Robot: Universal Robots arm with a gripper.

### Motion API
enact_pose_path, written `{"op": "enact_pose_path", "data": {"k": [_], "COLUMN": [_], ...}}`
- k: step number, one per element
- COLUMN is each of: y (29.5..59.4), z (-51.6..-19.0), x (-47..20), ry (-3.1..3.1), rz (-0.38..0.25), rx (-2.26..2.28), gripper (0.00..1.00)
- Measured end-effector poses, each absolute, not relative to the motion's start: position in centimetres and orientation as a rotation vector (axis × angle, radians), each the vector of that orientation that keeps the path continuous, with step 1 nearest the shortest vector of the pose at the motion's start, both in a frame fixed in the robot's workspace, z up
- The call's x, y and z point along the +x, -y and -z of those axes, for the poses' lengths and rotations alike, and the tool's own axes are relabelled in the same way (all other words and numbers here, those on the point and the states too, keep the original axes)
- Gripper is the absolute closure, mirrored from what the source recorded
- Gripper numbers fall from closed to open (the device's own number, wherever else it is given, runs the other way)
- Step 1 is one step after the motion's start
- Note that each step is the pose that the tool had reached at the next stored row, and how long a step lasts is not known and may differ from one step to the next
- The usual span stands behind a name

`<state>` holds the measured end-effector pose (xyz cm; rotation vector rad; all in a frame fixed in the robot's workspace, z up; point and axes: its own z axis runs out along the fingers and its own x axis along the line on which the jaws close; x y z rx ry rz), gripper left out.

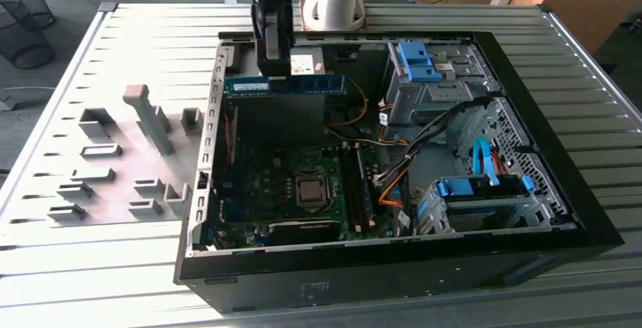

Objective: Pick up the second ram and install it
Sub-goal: 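Pick up the second ram and move it above second insertion slot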

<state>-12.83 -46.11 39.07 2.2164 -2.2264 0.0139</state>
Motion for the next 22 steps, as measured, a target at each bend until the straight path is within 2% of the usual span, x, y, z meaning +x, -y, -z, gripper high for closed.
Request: {"op": "enact_pose_path", "data": {"k": [22], "y": [46.1], "z": [-39.1], "x": [-9.4], "ry": [2.227], "rz": [-0.014], "rx": [2.216], "gripper": [0.86]}}
